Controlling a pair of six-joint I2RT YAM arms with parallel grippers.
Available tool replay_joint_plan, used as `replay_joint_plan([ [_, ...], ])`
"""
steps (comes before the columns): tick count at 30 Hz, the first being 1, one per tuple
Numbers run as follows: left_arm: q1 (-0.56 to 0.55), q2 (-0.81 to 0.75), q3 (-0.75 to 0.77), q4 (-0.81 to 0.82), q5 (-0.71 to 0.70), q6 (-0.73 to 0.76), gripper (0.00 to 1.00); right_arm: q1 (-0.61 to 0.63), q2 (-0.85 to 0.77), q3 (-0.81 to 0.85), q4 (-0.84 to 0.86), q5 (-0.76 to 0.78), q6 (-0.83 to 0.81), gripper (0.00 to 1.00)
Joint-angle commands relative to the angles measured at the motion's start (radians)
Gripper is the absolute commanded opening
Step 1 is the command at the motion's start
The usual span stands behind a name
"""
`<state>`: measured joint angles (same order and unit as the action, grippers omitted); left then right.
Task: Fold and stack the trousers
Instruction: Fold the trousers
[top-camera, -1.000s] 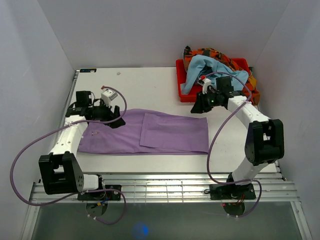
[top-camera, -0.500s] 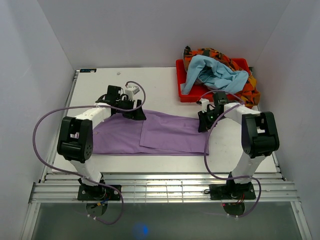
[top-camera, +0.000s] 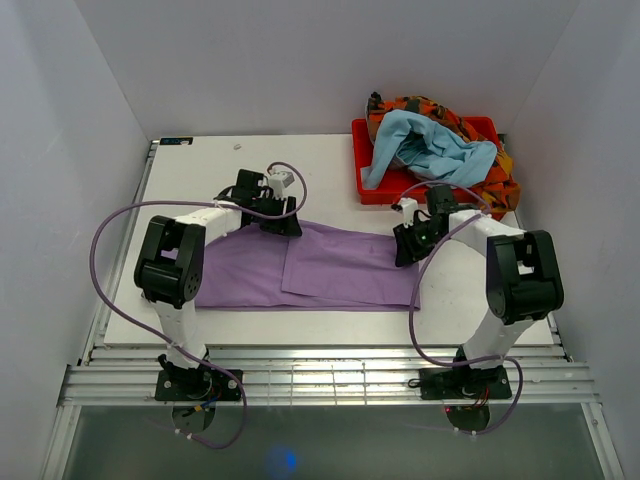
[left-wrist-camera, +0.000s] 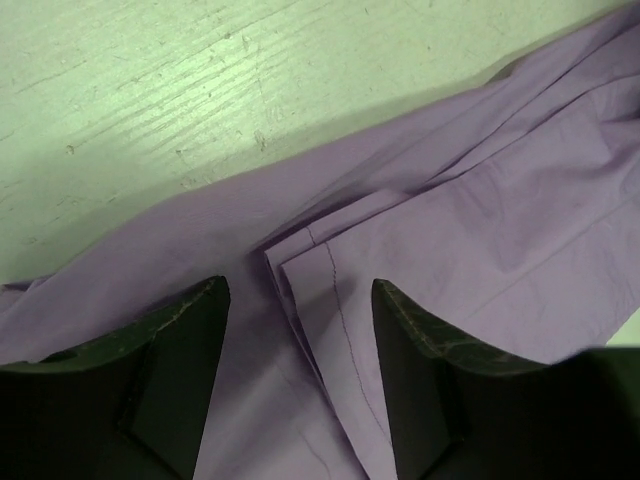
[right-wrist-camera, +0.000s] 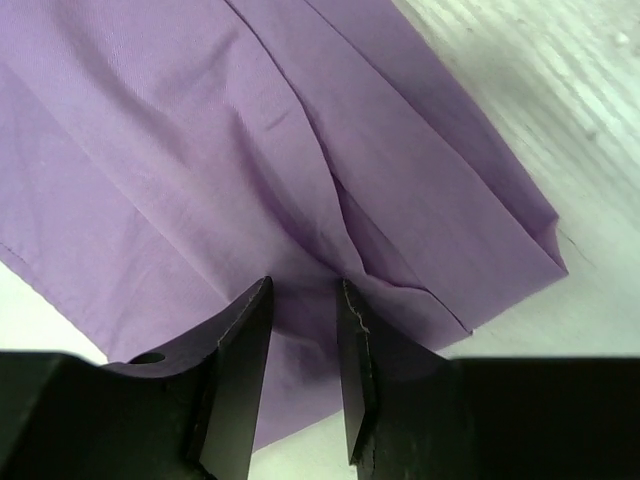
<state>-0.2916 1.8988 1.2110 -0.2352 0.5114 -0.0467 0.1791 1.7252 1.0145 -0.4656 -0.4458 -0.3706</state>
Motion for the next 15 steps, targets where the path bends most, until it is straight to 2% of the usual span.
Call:
replay_joint_plan([
  [1, -0.007, -0.003, 0.036, 0.042, 0.019, -0.018, 0.64, -0.01, -0.074, -0.019, 0.005, 0.078, -0.027, 0.39],
  [3, -0.006, -0.007, 0.035, 0.057, 0.03, -0.022, 0.54, -0.018, -0.131, -0.019, -0.002, 0.073, -0.019, 0.38],
  [4, -0.006, -0.009, 0.035, 0.06, 0.041, -0.019, 0.38, -0.02, -0.147, -0.011, -0.024, 0.07, -0.013, 0.36],
  [9, -0.006, -0.018, 0.045, 0.056, 0.042, -0.009, 0.02, -0.021, -0.197, -0.017, -0.105, 0.05, -0.016, 0.35],
  [15, -0.007, -0.049, 0.029, 0.068, 0.021, -0.015, 0.0, -0.02, -0.136, -0.057, -0.176, 0.041, -0.053, 0.28],
])
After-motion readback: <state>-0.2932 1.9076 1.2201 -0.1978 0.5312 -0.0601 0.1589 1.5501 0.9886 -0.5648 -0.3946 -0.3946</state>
